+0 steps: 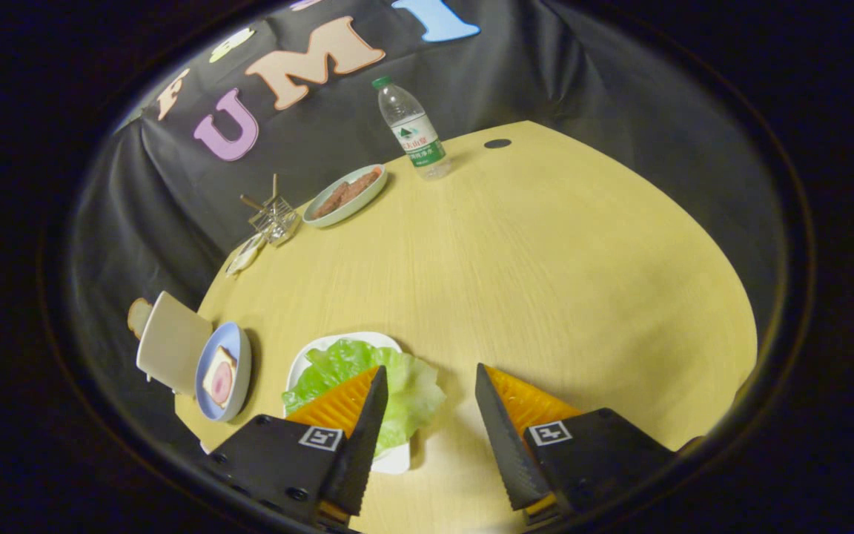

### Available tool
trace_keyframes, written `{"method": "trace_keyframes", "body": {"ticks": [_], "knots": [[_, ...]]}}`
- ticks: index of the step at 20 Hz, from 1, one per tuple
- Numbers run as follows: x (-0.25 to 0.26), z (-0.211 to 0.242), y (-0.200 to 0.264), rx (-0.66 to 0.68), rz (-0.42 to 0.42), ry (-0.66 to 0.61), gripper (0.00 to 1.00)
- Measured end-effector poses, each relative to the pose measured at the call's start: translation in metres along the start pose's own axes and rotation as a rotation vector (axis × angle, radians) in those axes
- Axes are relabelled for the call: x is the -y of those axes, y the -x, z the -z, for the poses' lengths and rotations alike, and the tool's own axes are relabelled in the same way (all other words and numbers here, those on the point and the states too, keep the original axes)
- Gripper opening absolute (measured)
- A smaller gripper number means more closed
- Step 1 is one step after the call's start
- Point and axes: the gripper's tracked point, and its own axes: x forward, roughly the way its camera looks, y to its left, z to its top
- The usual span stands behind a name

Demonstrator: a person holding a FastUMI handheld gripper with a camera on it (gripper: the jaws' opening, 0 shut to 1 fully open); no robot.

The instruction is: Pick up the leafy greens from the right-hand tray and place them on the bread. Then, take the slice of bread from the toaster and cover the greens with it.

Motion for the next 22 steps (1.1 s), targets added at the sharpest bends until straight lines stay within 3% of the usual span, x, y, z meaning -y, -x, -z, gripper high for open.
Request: {"method": "trace_keyframes", "body": {"ticks": [10, 16, 22], "knots": [[-0.012, 0.001, 0.004, -0.012, -0.024, -0.062, 0.07], [-0.030, -0.013, 0.022, 0.063, -0.065, -0.091, 0.04], [-0.074, -0.038, 0.063, 0.160, -0.183, -0.131, 0.03]]}}
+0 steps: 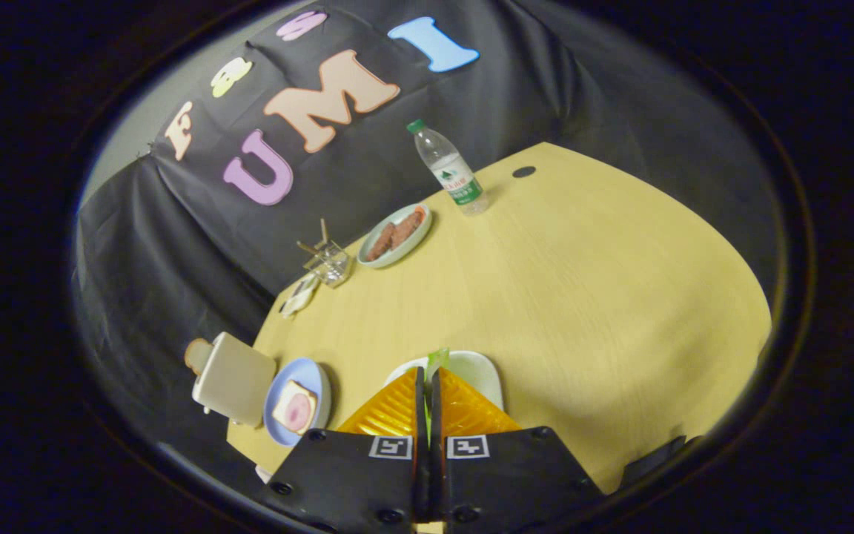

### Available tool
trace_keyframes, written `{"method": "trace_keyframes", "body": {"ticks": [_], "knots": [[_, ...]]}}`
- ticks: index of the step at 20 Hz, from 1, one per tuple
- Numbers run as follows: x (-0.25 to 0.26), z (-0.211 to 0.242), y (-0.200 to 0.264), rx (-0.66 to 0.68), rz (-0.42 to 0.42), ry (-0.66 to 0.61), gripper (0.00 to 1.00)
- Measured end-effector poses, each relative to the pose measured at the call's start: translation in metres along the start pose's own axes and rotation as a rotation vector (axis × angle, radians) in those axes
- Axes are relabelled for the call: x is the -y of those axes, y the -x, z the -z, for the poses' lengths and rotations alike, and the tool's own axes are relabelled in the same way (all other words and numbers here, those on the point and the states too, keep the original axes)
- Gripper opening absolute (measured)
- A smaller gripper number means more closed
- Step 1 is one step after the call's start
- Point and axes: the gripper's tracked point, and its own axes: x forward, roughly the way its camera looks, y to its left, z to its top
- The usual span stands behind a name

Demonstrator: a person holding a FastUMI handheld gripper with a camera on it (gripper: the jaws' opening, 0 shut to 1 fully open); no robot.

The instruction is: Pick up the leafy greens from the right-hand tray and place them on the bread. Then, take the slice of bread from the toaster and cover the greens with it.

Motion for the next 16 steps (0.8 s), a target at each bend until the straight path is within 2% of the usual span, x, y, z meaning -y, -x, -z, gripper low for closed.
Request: {"method": "trace_keyframes", "body": {"ticks": [9, 12, 16], "knots": [[-0.100, -0.034, 0.036, 0.156, -0.128, -0.031, 0.03], [-0.149, -0.026, 0.036, 0.167, -0.215, -0.065, 0.03], [-0.203, -0.002, 0.024, 0.159, -0.299, -0.045, 0.03]]}}
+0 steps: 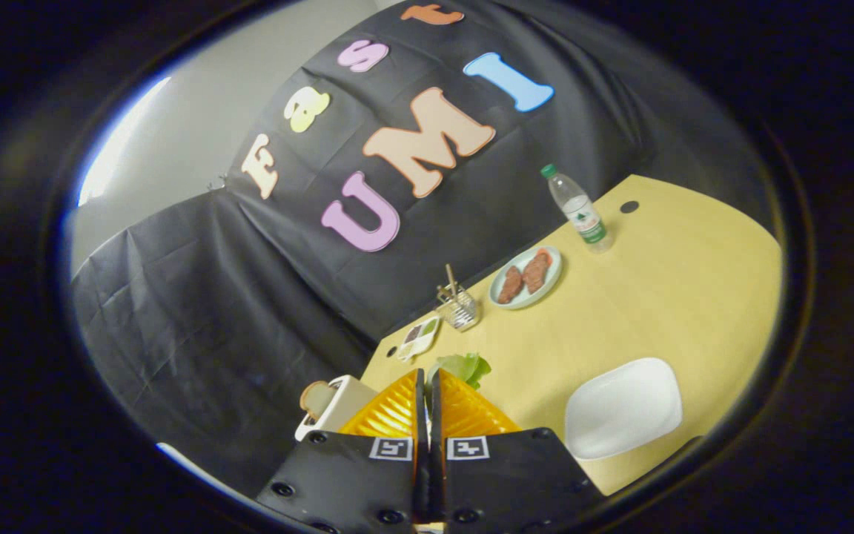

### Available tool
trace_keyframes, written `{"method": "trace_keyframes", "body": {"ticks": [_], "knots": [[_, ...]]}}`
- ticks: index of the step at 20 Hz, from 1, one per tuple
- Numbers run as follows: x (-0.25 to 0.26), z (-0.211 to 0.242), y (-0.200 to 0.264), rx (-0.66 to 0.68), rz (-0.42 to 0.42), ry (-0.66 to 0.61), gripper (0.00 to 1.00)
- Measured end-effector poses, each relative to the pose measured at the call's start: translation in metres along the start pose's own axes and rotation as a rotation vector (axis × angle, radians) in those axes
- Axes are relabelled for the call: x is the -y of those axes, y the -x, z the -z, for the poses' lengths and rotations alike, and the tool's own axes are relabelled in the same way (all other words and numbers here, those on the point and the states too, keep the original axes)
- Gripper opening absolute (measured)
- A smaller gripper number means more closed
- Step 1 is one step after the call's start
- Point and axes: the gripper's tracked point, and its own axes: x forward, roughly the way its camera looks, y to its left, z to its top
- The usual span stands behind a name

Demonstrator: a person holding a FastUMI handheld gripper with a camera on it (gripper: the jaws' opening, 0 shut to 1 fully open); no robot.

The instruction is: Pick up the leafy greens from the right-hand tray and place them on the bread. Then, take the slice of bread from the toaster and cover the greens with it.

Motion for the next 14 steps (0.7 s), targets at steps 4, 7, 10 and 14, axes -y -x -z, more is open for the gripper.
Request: {"method": "trace_keyframes", "body": {"ticks": [4, 7, 10, 14], "knots": [[-0.033, 0.030, -0.031, -0.022, -0.053, -0.009, 0.03], [-0.050, 0.052, -0.054, -0.036, -0.080, -0.035, 0.03], [-0.060, 0.078, -0.076, -0.055, -0.087, -0.072, 0.03], [-0.058, 0.116, -0.102, -0.110, -0.058, -0.098, 0.03]]}}
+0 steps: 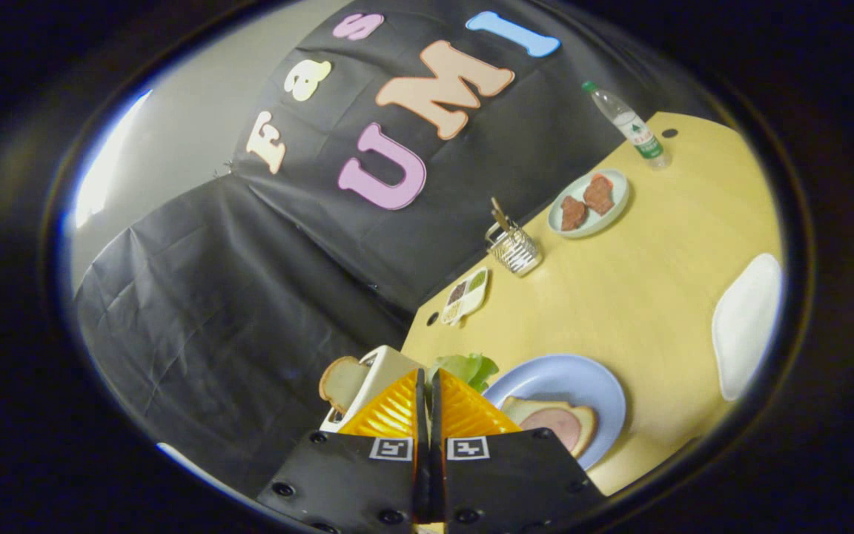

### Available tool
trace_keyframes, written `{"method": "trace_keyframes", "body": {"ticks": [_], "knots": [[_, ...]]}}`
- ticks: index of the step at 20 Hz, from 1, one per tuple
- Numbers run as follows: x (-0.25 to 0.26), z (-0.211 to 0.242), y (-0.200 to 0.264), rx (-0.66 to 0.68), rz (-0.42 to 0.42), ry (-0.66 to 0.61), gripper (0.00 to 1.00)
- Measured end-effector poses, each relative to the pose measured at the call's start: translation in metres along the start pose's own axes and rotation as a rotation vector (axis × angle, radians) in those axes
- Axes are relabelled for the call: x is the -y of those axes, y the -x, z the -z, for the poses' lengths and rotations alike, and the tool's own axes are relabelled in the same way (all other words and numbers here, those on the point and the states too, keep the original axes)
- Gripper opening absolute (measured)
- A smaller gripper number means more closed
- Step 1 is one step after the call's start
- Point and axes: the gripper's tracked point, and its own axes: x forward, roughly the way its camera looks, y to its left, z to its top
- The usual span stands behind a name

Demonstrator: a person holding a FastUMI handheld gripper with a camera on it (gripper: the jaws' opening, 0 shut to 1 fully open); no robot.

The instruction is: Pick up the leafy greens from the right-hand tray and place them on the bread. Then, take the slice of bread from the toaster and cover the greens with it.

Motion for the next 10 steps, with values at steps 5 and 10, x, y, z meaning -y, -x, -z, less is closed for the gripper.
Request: {"method": "trace_keyframes", "body": {"ticks": [5, 10], "knots": [[0.034, 0.030, -0.018, -0.069, 0.123, 0.026, 0.03], [0.075, 0.039, -0.005, -0.113, 0.296, 0.113, 0.04]]}}
